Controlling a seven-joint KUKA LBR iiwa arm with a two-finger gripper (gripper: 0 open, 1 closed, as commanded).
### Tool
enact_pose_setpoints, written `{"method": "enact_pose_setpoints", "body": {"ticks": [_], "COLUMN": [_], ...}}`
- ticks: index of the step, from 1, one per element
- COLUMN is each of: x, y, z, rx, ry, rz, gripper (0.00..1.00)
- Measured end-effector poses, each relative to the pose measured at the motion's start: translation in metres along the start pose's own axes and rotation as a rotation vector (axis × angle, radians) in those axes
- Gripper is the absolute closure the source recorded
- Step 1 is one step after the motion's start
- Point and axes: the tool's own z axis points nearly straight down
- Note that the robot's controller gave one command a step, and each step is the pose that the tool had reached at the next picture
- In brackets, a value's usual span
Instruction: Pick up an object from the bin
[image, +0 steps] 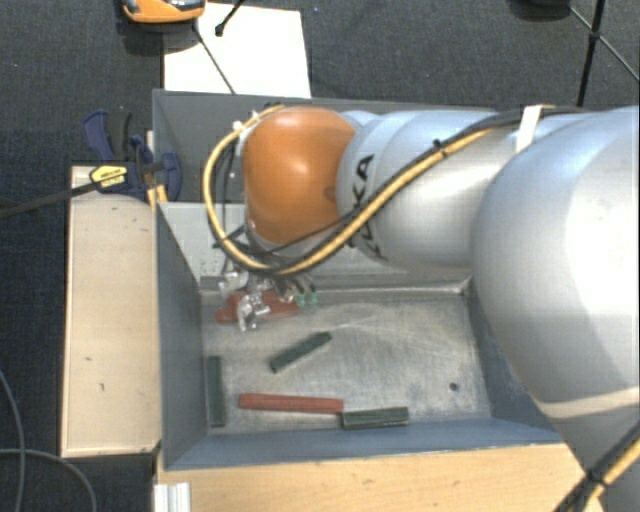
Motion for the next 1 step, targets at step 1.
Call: {"method": "enact_pose_setpoints", "body": {"ticks": [1], "x": [-0.0009], "y": [0.0000], "z": [-0.0132], "rx": [0.000], "ry": [-0.003], "rz": [0.001], "gripper": [1.00]}}
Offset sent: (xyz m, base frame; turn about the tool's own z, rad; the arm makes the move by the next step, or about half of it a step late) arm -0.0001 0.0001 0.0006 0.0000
